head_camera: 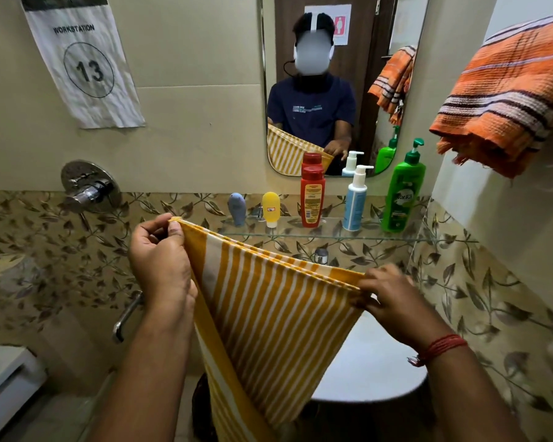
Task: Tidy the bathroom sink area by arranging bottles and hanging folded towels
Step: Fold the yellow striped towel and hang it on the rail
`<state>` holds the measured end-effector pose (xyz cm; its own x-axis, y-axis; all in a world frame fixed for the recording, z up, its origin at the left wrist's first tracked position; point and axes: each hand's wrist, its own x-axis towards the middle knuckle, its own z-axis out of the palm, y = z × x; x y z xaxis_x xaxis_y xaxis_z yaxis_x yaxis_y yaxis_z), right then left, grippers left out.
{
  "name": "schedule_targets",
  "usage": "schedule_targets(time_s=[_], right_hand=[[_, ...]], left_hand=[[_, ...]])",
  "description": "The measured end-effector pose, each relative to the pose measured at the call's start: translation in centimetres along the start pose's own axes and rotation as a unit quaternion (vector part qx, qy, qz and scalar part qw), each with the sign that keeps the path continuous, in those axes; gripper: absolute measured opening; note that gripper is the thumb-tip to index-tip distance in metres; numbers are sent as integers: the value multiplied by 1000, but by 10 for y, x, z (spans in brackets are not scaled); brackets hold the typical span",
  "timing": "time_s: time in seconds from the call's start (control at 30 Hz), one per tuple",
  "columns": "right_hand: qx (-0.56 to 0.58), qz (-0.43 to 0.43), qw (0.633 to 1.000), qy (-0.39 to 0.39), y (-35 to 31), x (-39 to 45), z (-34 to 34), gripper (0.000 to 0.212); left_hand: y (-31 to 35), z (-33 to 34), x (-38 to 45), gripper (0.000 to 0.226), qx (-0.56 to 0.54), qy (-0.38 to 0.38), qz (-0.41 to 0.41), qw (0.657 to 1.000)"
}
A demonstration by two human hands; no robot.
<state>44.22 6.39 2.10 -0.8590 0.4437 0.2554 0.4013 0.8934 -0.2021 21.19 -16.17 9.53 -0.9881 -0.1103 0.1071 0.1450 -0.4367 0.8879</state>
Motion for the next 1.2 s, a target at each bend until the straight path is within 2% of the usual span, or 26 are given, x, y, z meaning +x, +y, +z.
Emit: schedule_targets(time_s=[0.1, 0.23, 0.27, 0.37, 0.4, 0.47, 0.53, 0.67, 0.77, 0.83, 0.93, 1.0, 1.1, 1.2], right_hand=[[-6, 13, 996, 90, 15, -3, -13, 26], [77, 36, 986, 141, 5, -6, -47, 47], [113, 20, 985, 127, -2, -9, -57, 46], [239, -50, 970, -3, -17, -23, -90, 36], [252, -52, 966, -10, -16, -25, -98, 37], [225, -29, 972, 63, -9, -23, -106, 44], [240, -5, 965, 105, -7, -22, -108, 40], [407, 1, 904, 130, -4, -25, -107, 18], [501, 34, 849, 163, 5, -23, -96, 29], [538, 23, 827, 160, 9, -22, -88, 35], [547, 21, 815, 190, 11, -24, -85, 24], [525, 38, 821, 221, 12, -23, -83, 19], [505, 63, 830, 228, 13, -23, -83, 14], [527, 92, 817, 214, 17, -22, -83, 13]], left_hand=[[-4, -7, 6, 22, 0, 13, -8, 1000], [-13, -8, 4, 23, 7, 20, -19, 1000], [-15, -8, 6, 22, 5, 27, -24, 999], [-16, -9, 18, 23, -9, 53, -51, 997], [-16, -8, 20, 23, -13, 51, -59, 997], [-18, -4, 18, 23, -7, 31, -62, 998], [-20, 1, 12, 21, 2, 16, -58, 998], [-21, 7, 9, 21, 2, 13, -53, 999], [-20, 9, 6, 21, 17, 1, -41, 999], [-19, 10, 4, 22, 23, -3, -36, 999], [-16, 9, 1, 22, 34, -14, -28, 999], [-15, 9, -2, 22, 45, -25, -17, 999], [-15, 7, -5, 21, 63, -38, -11, 997], [-16, 7, -7, 19, 82, -51, -8, 995]])
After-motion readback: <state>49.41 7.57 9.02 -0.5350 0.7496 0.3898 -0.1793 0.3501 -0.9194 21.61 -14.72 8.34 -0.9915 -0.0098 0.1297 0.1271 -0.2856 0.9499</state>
